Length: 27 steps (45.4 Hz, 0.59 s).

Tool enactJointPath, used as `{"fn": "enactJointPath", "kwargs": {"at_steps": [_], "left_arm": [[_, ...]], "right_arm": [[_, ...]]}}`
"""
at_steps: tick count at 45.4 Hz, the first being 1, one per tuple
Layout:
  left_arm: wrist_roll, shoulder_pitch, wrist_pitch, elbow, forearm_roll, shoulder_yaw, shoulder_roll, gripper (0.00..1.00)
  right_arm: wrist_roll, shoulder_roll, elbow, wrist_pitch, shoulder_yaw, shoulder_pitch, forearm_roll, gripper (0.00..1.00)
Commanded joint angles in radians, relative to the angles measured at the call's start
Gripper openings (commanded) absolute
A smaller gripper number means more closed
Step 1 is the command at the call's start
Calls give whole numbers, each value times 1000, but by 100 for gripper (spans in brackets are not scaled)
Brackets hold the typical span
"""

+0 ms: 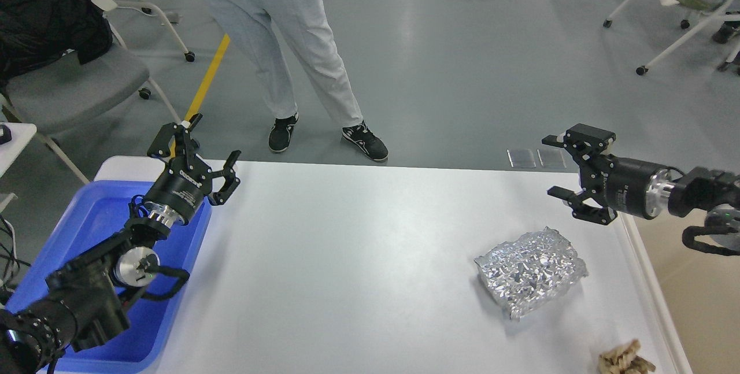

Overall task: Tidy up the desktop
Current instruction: 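Lower the right gripper down beside the foil ball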

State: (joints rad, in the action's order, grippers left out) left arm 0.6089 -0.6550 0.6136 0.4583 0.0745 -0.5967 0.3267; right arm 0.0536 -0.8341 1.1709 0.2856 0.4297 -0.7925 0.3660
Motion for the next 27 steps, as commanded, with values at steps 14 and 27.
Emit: {"fn": "enactJointPath", "kwargs": {"at_steps": [14,27], "left_arm": [[0,0,0,0,-1,0,0,100],[0,0,0,0,1,0,0,100]], "right_arm": [[-40,-89,6,-232,-333,-65,706,100],[-126,89,-174,-433,-468,-62,735,100]]}}
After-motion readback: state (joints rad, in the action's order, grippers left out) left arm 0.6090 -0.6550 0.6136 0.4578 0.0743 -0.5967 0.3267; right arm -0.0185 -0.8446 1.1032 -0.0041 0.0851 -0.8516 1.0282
